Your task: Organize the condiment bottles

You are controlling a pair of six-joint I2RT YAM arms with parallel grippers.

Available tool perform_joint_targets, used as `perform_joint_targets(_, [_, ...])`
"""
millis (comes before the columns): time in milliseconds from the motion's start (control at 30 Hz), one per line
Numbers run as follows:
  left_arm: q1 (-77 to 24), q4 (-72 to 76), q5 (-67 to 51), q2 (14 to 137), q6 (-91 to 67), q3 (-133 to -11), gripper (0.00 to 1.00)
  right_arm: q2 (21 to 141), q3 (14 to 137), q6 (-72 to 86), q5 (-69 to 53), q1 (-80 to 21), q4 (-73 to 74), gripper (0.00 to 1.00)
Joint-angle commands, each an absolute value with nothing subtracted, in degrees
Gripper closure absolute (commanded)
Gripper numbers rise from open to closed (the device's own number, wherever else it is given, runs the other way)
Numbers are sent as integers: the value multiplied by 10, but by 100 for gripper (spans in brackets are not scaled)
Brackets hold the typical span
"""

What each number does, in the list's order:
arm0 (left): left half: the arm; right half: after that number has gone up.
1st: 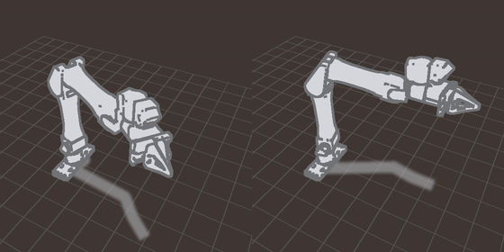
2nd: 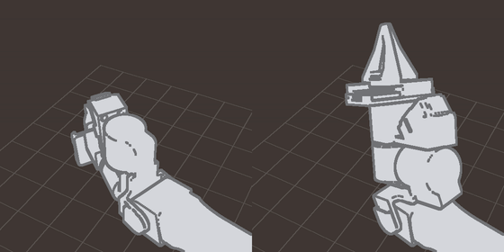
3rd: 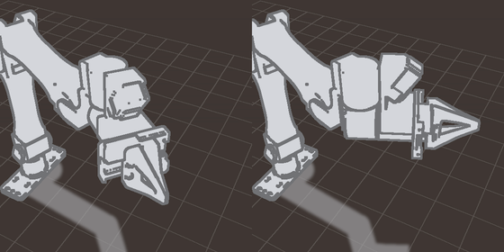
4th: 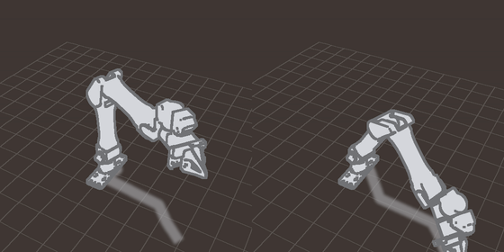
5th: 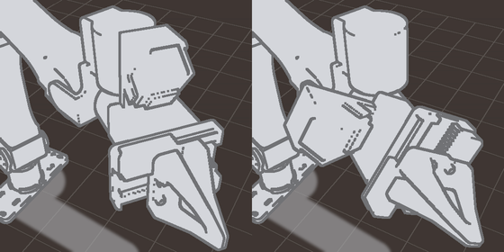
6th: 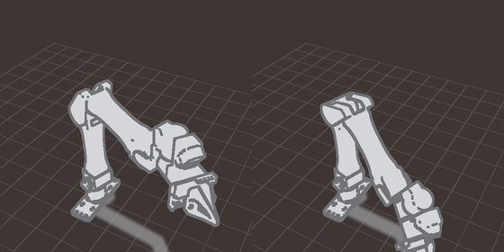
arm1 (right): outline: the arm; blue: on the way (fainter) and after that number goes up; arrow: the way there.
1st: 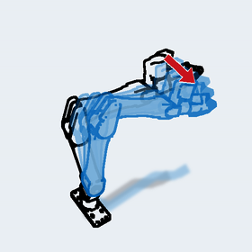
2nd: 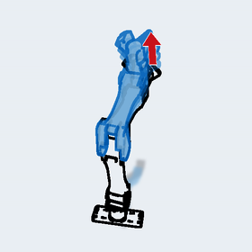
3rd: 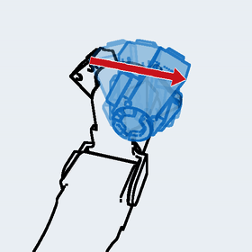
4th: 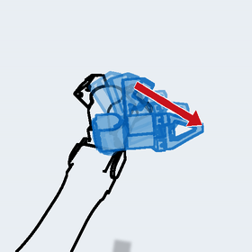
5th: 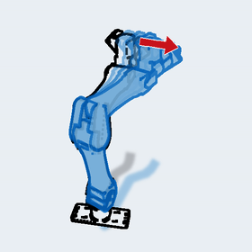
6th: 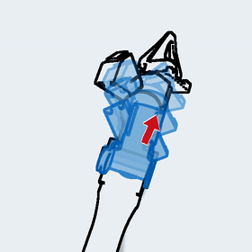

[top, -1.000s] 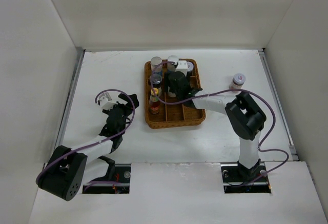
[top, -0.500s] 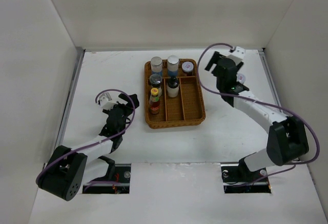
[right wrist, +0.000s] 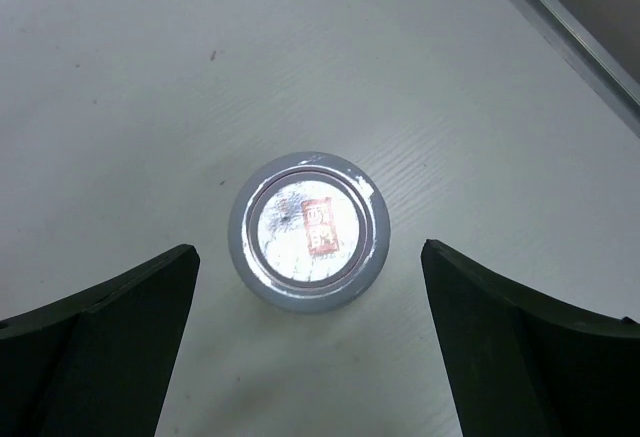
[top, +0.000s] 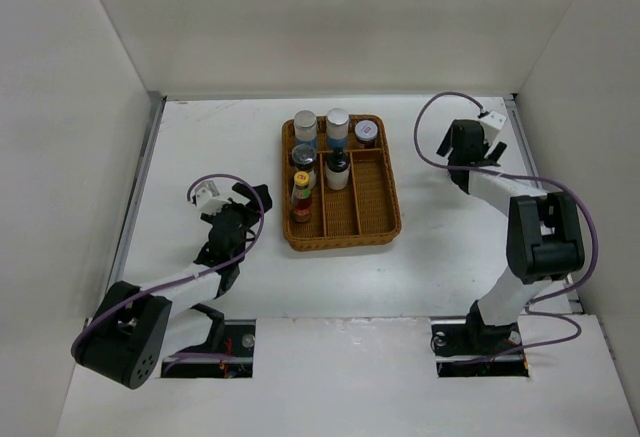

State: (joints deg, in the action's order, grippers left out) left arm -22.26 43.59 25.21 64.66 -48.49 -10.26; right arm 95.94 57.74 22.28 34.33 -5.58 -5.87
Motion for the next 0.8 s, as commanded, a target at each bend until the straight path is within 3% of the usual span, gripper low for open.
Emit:
perform_joint_targets(0, [-224,465,247,643,-490,-113,0,989,613,224,319,-37,-68,0])
perform_joint_targets(100, [-220,465,249,641,-490,-112,0,1012,623,229,298,-20,-78,7])
perform_joint_targets(300, [-218,465,249,643,-490,-112,0,985,607,230,272,-16,-132,52])
perform_joint_targets(533, [-218,465,247,650,-490,-115,0,854,572,207,289,-123,-167,52])
perform_joint_targets(767, [-218,461,250,635,-490,-111,0,871,611,201,272,-262,-174,52])
